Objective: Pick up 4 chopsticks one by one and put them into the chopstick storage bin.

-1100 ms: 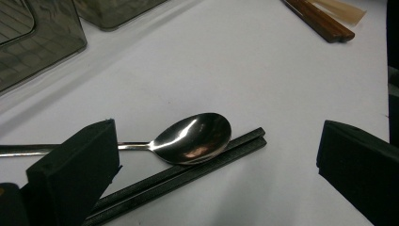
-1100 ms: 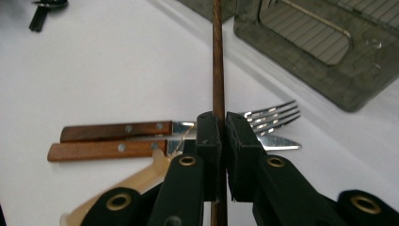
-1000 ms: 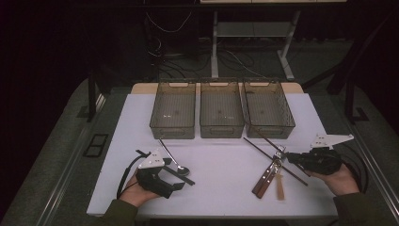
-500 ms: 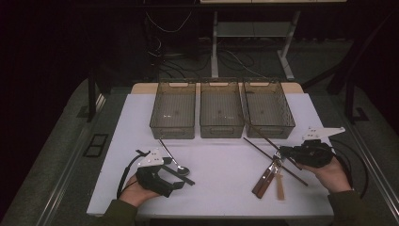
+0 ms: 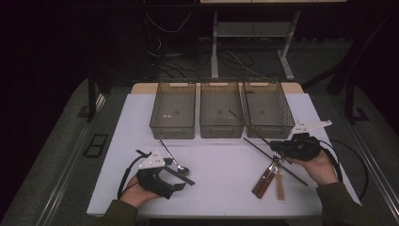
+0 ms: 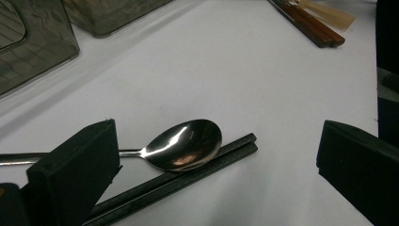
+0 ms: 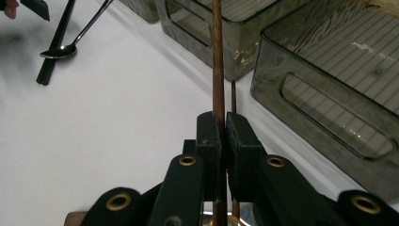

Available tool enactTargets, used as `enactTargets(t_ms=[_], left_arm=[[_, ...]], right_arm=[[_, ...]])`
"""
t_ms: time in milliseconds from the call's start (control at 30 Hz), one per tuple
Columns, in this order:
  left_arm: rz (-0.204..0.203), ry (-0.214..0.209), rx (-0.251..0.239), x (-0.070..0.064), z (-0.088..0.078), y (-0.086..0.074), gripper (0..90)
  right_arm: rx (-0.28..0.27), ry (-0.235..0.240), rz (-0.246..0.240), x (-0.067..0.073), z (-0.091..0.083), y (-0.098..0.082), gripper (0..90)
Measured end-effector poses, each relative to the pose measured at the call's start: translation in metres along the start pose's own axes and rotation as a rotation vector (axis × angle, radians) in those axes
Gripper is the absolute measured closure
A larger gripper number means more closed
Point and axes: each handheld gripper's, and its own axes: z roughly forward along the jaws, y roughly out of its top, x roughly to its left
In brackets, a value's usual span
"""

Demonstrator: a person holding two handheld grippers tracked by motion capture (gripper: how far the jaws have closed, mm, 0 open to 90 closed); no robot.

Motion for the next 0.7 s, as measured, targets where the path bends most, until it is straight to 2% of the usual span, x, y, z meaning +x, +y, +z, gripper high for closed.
enactTargets(t_ms=[700], left_arm=[[-0.007, 0.006, -0.010, 0.000, -0.001, 0.000, 0.0]], right_arm=[[-0.009, 0.024, -0.008, 0.010, 0.026, 0.028, 84.7]])
